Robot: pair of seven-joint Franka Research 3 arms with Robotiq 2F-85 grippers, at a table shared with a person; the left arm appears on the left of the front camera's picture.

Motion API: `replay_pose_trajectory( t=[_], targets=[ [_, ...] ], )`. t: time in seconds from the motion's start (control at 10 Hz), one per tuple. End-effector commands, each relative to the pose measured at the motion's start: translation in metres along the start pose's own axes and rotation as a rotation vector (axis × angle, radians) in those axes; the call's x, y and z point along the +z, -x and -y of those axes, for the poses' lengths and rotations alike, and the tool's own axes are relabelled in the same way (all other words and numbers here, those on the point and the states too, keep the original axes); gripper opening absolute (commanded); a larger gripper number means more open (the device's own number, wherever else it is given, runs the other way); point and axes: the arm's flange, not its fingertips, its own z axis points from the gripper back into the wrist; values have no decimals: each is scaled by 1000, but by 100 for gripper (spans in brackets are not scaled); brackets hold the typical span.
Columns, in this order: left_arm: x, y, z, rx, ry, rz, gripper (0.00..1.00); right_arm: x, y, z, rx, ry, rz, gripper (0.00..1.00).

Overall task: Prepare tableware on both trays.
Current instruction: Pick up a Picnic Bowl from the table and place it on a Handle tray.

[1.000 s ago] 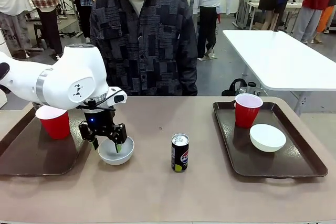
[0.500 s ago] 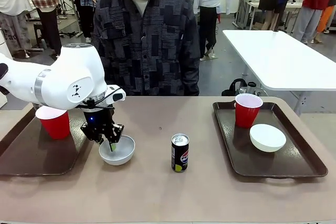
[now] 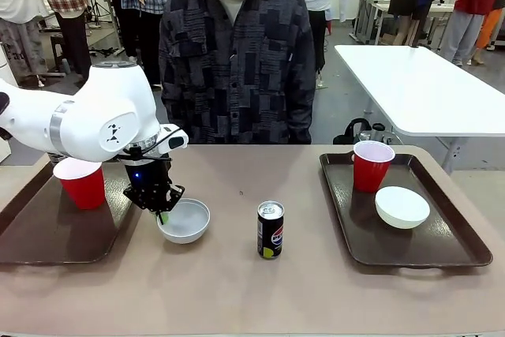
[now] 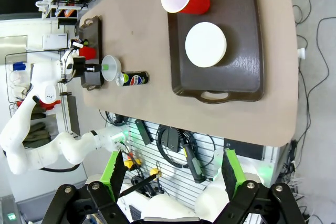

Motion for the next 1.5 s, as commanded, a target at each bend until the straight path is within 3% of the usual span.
replay_pose_trajectory(
  t=[0.0,0.1,0.3,0.5,0.9,1.1,1.2,1.4],
  targets=[
    [13,10,-11,-9,-4,-27,0,-2,2,-2,-3,-16,2,95],
    [43,24,-19,-52,40,-70,0,-2,2,-2,-3,-16,2,95],
    [98,53,-50,-126,97,-37,0,-2,2,-2,-3,-16,2,95],
    [122,69,-94,-108,122,-26,0,-2,2,-2,-3,-16,2,95],
    [123,79,-168,-1,132,-10,0,-2,2,-2,-3,-16,2,95],
    [127,88,-161,20,128,35,0,-2,2,-2,-3,-16,2,95],
    [126,81,-172,21,141,-19,0,-2,2,-2,-3,-16,2,95],
    [126,81,-172,21,141,-19,0,-2,2,-2,-3,-16,2,95]
  ],
)
